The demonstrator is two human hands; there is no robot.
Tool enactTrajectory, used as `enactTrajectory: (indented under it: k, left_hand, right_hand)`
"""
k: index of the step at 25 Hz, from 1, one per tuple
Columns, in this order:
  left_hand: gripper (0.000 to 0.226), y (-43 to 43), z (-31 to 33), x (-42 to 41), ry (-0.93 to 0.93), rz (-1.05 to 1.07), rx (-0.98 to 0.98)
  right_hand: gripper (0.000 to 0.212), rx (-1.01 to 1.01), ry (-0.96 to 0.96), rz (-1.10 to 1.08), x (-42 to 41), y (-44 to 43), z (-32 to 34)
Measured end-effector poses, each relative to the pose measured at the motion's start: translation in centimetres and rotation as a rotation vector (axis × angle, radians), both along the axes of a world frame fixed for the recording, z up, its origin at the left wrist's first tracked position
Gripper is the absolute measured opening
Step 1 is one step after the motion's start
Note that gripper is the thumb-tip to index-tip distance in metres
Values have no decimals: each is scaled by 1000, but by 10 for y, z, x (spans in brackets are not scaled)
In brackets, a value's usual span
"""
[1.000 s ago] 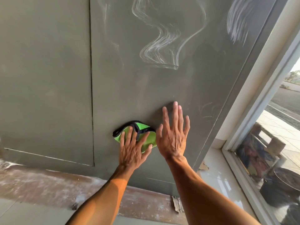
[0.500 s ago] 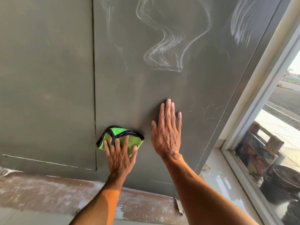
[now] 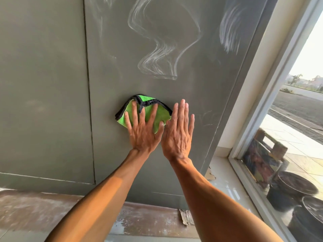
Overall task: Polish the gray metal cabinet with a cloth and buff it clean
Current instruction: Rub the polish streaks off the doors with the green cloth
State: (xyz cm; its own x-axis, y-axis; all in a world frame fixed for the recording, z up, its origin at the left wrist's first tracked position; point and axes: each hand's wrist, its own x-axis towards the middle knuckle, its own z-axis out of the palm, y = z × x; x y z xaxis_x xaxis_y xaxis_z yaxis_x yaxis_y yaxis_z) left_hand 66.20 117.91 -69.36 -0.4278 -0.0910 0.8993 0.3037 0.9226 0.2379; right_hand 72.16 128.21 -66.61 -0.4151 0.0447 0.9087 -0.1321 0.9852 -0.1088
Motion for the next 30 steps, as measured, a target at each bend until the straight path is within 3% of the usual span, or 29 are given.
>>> enactTrajectory:
  k: [7, 13, 21, 25, 28, 30]
  left_hand:
    - [58, 66, 27, 10, 12, -2, -232]
    - [69, 101, 26, 17, 27, -53, -220]
    - [70, 150, 33, 24, 55, -125, -313]
    - [68, 159, 32, 33, 73, -209, -335]
    - [70, 152, 32, 36, 104, -305, -323]
    - [68, 132, 33, 30, 134, -410, -317]
  right_hand:
    - [65, -39, -8, -38, 13, 36, 6]
    - [62, -113, -4, -2, 18, 75, 10]
    - [62, -173, 100, -108, 25, 122, 14]
    - [59, -221, 26, -161, 37, 137, 21]
    - [53, -364, -48, 4, 46, 137, 22]
    - [60, -359, -27, 70, 45, 132, 15]
